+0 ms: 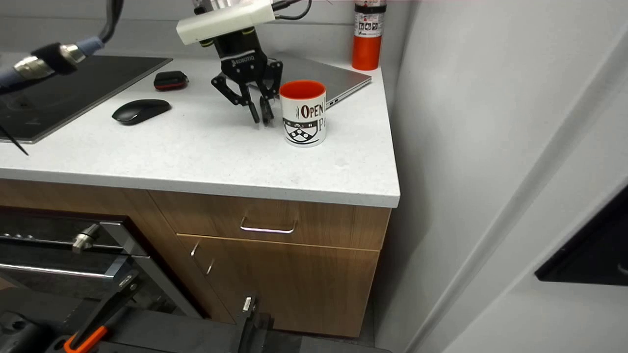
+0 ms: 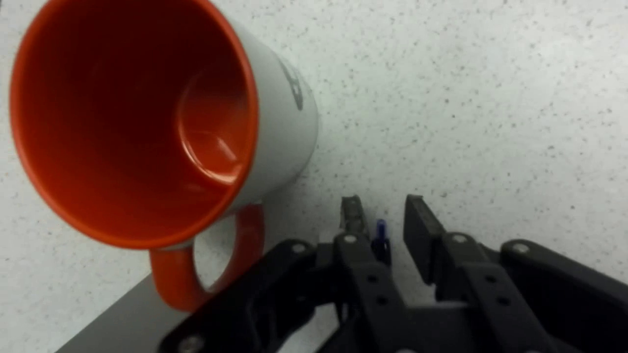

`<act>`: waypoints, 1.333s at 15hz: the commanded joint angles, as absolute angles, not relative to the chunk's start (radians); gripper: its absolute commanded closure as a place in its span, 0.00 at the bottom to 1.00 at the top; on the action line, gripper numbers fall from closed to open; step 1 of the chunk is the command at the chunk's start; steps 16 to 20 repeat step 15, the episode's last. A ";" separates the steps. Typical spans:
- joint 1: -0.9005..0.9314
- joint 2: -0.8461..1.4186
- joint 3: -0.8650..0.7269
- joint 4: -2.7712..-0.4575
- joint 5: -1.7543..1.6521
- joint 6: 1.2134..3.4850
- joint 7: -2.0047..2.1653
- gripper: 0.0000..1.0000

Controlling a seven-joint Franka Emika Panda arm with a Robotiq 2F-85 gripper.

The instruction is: Remove the pen from the cup and put it on the countertop

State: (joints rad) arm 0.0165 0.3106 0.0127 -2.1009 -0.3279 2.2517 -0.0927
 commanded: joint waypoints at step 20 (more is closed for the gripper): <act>0.026 0.314 0.003 -2.036 -0.323 2.187 -0.099 0.00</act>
